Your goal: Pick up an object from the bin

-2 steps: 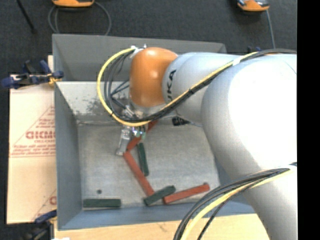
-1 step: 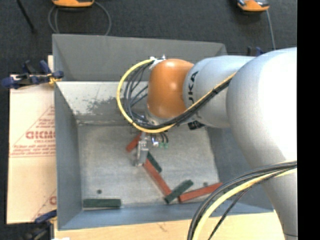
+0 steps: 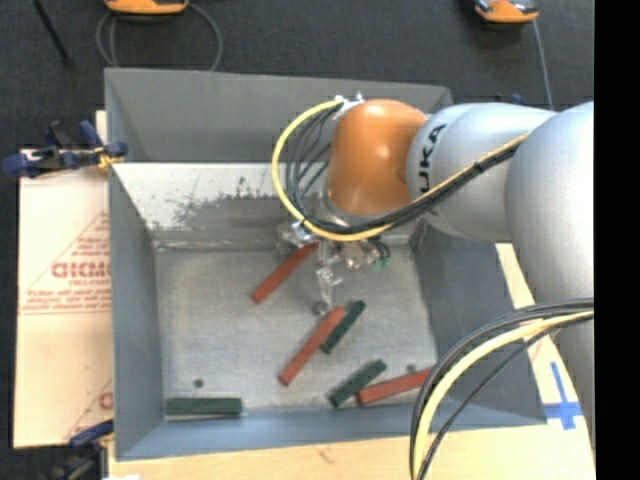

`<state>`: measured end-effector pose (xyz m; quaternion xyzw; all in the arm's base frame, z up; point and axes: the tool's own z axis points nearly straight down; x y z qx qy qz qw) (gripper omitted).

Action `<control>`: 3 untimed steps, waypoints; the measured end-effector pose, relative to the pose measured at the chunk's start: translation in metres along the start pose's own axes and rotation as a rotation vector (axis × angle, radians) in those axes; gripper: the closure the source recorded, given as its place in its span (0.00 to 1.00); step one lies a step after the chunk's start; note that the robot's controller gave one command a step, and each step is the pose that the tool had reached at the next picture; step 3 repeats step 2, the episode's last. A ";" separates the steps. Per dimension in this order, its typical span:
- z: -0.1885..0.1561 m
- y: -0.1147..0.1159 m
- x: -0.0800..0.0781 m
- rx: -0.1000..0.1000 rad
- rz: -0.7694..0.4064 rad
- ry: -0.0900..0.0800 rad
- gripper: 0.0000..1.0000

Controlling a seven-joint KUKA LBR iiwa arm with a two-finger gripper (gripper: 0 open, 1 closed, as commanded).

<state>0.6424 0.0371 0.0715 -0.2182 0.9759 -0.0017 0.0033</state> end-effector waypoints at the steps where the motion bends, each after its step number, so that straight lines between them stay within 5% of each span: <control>1: 0.000 0.003 -0.001 -0.005 0.002 -0.001 1.00; 2: -0.151 -0.009 0.003 0.002 -0.025 -0.007 1.00; 3: -0.151 -0.009 0.003 0.002 -0.025 -0.007 1.00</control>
Offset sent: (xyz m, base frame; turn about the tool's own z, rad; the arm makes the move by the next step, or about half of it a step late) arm 0.0000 0.0000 0.0000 0.0000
